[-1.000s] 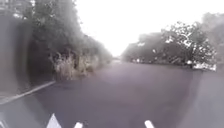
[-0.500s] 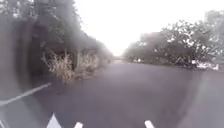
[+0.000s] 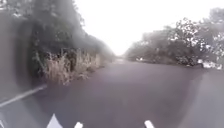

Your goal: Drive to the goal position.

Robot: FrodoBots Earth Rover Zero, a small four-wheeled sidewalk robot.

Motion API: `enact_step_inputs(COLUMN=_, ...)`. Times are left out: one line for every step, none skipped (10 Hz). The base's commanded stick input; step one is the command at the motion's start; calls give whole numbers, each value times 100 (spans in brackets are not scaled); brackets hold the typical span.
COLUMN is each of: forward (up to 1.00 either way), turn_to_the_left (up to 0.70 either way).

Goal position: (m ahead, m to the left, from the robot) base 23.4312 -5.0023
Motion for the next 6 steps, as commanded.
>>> enact_step_inputs(forward=70, turn_to_the_left=0)
enact_step_inputs(forward=70, turn_to_the_left=0)
enact_step_inputs(forward=70, turn_to_the_left=0)
enact_step_inputs(forward=70, turn_to_the_left=0)
enact_step_inputs(forward=70, turn_to_the_left=0)
enact_step_inputs(forward=70, turn_to_the_left=0)
